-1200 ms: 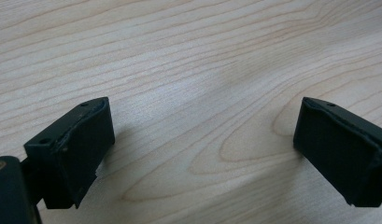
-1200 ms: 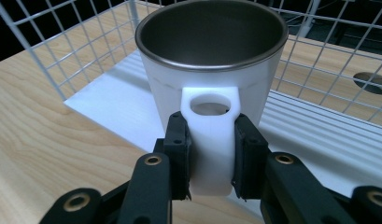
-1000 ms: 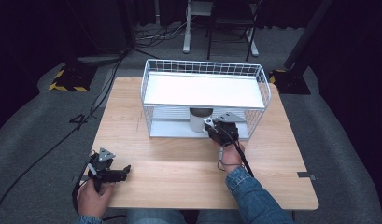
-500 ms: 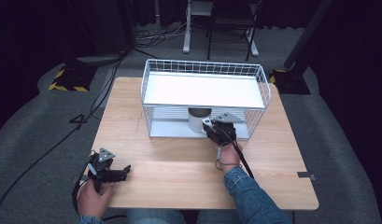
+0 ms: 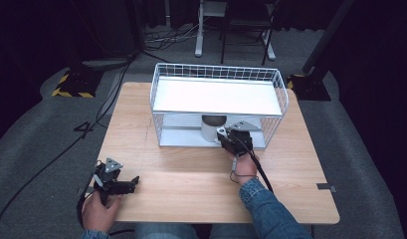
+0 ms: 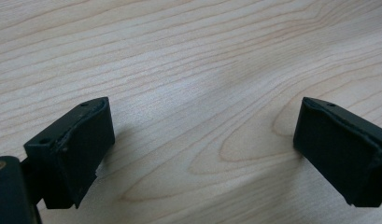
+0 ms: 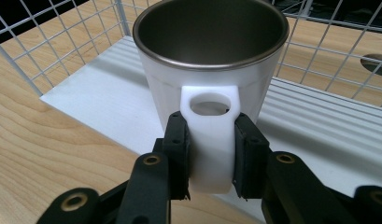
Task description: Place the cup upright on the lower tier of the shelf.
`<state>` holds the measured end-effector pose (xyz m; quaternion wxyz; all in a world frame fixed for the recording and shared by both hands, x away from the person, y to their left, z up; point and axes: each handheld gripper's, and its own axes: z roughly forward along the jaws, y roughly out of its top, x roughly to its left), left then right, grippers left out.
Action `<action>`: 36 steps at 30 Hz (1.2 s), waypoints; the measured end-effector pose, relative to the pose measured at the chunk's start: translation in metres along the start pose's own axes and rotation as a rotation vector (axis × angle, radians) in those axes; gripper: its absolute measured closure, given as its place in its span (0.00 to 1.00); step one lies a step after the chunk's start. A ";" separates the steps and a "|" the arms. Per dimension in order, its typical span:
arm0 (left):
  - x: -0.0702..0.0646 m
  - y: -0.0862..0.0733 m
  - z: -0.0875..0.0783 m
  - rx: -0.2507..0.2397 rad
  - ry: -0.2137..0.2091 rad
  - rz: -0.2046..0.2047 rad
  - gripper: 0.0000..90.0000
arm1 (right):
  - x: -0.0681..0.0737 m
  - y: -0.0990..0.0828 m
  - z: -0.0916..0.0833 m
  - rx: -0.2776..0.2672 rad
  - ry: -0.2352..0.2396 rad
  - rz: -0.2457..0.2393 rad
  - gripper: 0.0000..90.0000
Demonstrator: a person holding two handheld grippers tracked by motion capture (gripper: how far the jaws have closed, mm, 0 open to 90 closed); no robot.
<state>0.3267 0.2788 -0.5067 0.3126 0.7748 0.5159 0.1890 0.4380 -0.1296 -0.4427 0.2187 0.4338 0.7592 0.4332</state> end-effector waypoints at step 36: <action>0.000 0.000 0.000 -0.001 0.000 0.000 0.06 | -0.008 -0.003 -0.086 -0.044 0.063 -0.044 0.49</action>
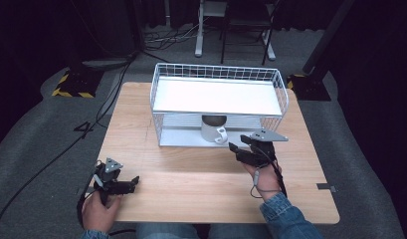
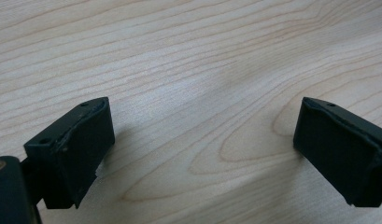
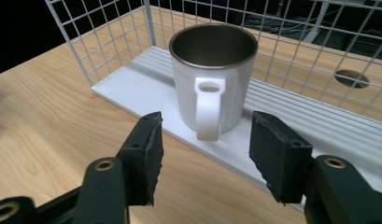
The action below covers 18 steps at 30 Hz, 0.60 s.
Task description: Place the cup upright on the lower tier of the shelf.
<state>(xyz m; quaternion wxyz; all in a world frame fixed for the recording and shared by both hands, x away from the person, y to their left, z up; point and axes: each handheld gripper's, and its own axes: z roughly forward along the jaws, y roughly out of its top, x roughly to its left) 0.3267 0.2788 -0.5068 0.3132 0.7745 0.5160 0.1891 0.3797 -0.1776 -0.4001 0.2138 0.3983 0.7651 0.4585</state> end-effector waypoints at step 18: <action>0.000 0.000 0.000 0.000 0.000 0.000 0.06 | -0.035 -0.029 -0.056 0.017 -0.008 0.065 0.36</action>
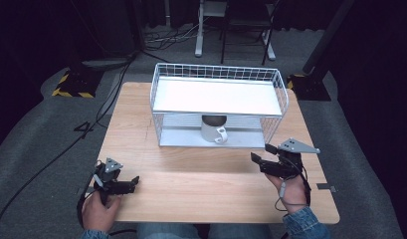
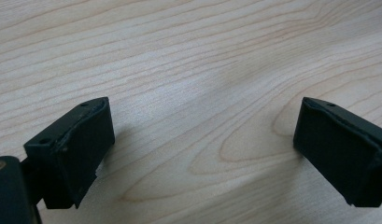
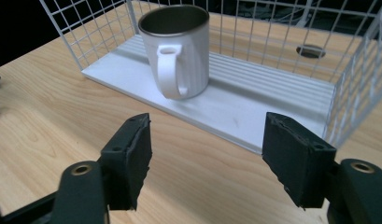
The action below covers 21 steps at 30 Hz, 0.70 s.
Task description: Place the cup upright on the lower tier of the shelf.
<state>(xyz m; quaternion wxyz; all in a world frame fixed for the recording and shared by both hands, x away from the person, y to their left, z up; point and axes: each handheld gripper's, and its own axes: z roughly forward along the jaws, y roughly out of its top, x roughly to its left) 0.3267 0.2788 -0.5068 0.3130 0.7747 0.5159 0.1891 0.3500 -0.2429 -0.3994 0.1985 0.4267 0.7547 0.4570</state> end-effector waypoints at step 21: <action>0.000 0.000 0.000 0.000 0.000 0.000 0.06 | -0.033 -0.046 -0.019 0.116 -0.016 0.035 0.17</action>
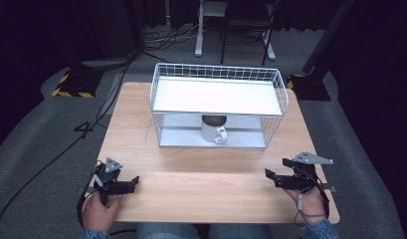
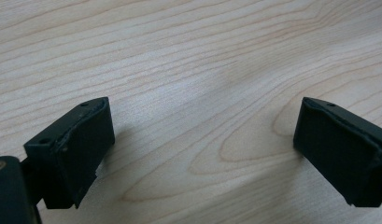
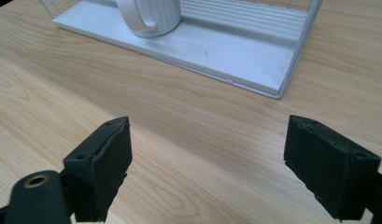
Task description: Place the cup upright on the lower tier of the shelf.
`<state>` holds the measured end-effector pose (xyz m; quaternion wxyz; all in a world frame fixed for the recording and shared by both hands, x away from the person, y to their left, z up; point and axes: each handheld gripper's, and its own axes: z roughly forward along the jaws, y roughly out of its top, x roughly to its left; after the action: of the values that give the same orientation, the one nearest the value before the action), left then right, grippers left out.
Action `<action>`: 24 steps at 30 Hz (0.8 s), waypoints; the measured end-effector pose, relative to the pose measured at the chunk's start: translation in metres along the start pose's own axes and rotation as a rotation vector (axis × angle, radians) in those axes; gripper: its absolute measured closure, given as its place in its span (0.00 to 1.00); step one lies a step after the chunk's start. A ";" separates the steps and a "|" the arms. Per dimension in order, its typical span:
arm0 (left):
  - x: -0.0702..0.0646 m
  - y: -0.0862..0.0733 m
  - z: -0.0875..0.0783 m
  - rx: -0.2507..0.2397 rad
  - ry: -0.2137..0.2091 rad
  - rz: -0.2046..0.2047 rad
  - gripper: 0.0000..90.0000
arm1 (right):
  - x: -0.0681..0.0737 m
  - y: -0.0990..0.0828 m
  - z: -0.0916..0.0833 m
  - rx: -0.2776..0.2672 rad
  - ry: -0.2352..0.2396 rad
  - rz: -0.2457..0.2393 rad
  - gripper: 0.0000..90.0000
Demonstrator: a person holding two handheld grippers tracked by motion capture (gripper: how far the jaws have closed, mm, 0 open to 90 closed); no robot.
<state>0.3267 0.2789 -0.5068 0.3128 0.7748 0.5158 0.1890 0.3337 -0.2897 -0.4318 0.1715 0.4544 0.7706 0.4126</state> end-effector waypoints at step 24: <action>0.000 0.000 0.000 0.000 0.000 -0.001 0.06 | -0.025 -0.051 0.026 0.043 -0.029 0.004 0.17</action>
<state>0.3267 0.2788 -0.5067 0.3127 0.7748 0.5160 0.1889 0.3350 -0.3115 -0.4903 0.1721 0.4656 0.7757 0.3898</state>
